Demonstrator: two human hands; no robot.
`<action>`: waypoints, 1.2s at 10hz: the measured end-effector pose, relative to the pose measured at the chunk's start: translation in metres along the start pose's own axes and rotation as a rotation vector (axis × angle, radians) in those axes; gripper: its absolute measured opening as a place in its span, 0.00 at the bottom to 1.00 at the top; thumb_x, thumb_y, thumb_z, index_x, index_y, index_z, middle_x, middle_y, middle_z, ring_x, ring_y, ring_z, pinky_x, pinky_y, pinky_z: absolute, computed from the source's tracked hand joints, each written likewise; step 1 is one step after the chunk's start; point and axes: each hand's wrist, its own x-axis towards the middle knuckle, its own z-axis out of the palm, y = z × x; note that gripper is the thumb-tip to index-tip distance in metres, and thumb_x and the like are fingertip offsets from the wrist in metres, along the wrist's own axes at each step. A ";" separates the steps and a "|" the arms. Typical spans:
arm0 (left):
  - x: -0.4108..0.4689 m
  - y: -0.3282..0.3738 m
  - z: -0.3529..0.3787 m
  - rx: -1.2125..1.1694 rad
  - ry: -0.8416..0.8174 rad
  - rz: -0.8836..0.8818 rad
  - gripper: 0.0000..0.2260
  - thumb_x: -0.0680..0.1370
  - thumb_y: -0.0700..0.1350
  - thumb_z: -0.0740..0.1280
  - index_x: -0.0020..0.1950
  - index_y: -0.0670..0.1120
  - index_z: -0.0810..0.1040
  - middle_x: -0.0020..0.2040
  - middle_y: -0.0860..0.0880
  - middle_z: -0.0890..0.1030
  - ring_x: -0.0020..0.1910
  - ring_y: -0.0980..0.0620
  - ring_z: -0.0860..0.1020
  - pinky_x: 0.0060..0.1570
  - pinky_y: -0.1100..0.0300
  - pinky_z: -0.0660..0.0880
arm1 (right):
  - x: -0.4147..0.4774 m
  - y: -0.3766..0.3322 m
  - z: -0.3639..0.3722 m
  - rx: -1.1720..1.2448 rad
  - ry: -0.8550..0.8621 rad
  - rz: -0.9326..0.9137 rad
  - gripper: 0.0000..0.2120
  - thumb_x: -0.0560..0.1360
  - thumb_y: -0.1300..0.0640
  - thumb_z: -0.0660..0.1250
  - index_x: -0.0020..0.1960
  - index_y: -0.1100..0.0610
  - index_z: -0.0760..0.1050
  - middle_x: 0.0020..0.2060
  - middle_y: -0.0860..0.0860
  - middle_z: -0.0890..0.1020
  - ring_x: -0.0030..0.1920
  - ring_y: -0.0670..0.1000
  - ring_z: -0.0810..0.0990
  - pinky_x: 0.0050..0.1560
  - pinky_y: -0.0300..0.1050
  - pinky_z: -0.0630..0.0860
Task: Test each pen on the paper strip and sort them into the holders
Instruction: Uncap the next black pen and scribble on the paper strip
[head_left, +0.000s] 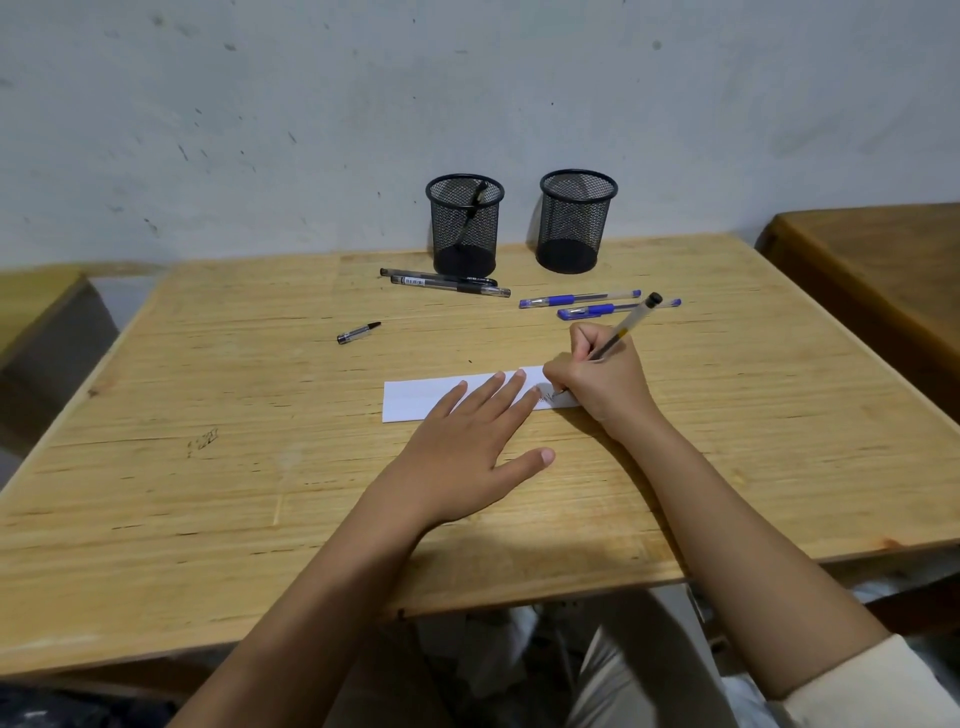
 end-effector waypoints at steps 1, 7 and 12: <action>0.000 0.001 0.000 -0.003 0.000 -0.001 0.29 0.78 0.64 0.47 0.76 0.56 0.44 0.77 0.57 0.42 0.75 0.60 0.40 0.75 0.55 0.38 | -0.001 -0.001 0.000 -0.003 -0.004 0.004 0.14 0.63 0.71 0.66 0.28 0.60 0.63 0.26 0.56 0.64 0.30 0.53 0.64 0.33 0.43 0.66; 0.001 0.000 0.001 -0.009 0.001 0.000 0.29 0.78 0.64 0.47 0.76 0.56 0.45 0.77 0.58 0.42 0.75 0.60 0.39 0.75 0.55 0.38 | -0.003 -0.001 -0.001 -0.002 0.002 0.024 0.09 0.63 0.71 0.65 0.30 0.62 0.66 0.28 0.57 0.64 0.31 0.54 0.63 0.33 0.44 0.63; -0.005 0.003 0.002 -0.074 0.158 0.015 0.32 0.78 0.63 0.53 0.77 0.50 0.50 0.78 0.56 0.46 0.75 0.62 0.42 0.74 0.59 0.38 | -0.013 -0.007 -0.025 0.500 0.122 0.066 0.06 0.69 0.65 0.72 0.45 0.59 0.81 0.41 0.53 0.85 0.47 0.52 0.83 0.50 0.42 0.79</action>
